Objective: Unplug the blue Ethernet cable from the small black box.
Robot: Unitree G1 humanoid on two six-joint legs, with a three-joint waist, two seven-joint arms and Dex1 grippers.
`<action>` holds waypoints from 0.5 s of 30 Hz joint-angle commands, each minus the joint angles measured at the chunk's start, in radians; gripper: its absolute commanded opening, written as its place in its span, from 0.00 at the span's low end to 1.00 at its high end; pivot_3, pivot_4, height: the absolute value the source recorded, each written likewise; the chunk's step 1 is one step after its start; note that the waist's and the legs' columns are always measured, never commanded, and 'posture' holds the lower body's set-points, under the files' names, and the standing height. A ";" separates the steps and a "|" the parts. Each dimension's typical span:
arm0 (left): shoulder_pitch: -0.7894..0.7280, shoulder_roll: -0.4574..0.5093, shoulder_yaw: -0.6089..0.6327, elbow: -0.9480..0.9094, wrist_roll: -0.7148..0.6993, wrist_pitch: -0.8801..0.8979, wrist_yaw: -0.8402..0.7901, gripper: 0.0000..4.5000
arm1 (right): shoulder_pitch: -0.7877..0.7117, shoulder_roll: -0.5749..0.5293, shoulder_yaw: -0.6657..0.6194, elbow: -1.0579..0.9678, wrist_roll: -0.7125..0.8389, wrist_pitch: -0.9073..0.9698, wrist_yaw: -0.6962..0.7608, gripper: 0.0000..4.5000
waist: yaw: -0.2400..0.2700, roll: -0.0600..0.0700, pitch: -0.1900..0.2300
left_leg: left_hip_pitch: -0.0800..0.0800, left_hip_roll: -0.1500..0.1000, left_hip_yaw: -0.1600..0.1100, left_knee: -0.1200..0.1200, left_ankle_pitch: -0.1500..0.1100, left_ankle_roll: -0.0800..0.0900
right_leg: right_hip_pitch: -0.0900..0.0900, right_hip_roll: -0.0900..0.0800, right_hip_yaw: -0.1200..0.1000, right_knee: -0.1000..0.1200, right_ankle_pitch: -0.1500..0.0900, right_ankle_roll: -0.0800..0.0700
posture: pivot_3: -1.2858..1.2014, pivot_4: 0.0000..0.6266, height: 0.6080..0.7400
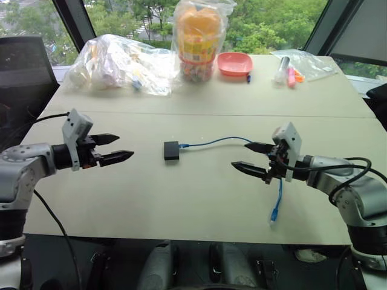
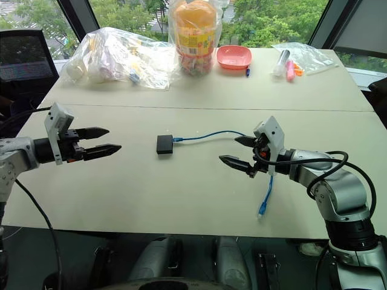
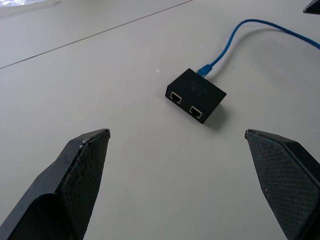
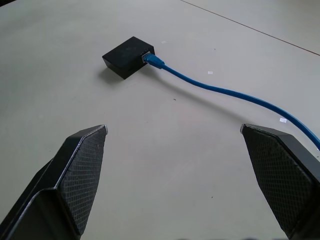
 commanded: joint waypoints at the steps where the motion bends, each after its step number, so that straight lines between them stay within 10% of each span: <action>1: -0.012 0.009 -0.021 -0.002 0.027 -0.025 -0.014 1.00 | -0.016 0.008 -0.004 -0.042 0.005 -0.017 -0.008 0.99 | 0.000 0.000 0.000 | 0.000 0.000 0.000 0.000 0.000 0.000 | 0.000 0.000 0.000 0.000 0.000 0.000 | 0.52 0.24 1.00; 15: -0.052 -0.016 -0.027 0.051 0.086 -0.089 0.008 1.00 | -0.010 0.007 0.020 -0.042 -0.016 -0.015 -0.029 0.99 | 0.000 0.000 0.000 | 0.000 0.000 0.000 0.000 0.000 0.000 | 0.000 0.000 0.000 0.000 0.001 0.001 | 0.52 0.24 1.00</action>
